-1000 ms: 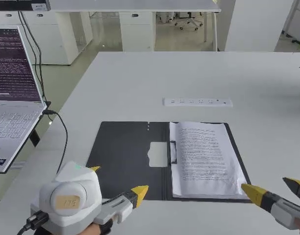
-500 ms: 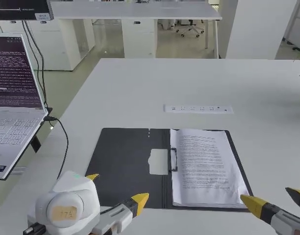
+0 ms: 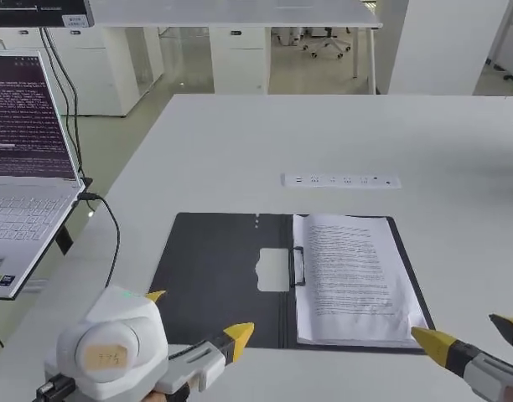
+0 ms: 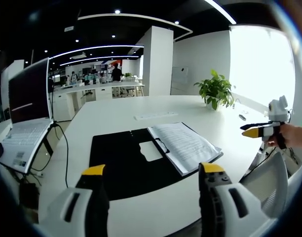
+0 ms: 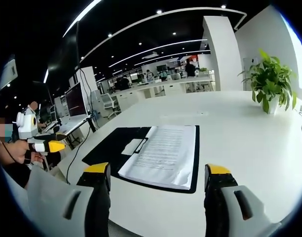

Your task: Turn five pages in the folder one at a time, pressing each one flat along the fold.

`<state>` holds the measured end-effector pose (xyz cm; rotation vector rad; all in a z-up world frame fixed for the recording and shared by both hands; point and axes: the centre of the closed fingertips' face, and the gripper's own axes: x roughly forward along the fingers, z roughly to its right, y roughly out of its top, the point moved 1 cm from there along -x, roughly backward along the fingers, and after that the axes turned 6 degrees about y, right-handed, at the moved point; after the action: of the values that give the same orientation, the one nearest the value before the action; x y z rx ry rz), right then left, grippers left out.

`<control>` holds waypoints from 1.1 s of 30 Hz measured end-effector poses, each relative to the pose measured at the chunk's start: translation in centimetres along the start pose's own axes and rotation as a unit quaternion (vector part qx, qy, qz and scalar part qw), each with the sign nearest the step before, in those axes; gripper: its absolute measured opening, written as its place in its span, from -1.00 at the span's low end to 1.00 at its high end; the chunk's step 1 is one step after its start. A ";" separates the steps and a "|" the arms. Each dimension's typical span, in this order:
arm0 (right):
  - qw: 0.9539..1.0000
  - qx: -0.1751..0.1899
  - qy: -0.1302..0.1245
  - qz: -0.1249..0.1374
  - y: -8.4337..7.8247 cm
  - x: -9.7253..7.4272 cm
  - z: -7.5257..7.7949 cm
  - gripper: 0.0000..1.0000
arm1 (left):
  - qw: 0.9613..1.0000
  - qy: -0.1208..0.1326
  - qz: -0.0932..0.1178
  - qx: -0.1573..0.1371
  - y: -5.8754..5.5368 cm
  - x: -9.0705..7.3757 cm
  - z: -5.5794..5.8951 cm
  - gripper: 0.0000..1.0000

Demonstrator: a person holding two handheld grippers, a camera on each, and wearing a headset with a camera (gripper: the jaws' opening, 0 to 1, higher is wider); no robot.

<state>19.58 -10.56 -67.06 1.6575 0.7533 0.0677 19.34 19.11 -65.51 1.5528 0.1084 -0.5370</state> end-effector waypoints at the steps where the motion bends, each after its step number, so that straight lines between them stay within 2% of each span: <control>1: 1.000 0.000 0.000 -0.001 0.0 0.0 0.0 0.55 | 1.000 0.000 0.001 0.000 0.0 0.0 0.0 0.49; 22: 1.000 0.006 -0.003 -0.005 0.0 0.1 0.3 0.54 | 1.000 -0.006 -0.009 0.014 0.0 0.4 0.7 0.48; 33: 1.000 0.006 0.000 -0.004 -0.1 0.1 0.4 0.53 | 1.000 -0.006 -0.011 0.015 -0.1 0.5 0.5 0.46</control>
<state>19.81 -10.81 -67.24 1.6654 0.7622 0.0585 19.55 18.48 -65.79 1.5788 0.1085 -0.5670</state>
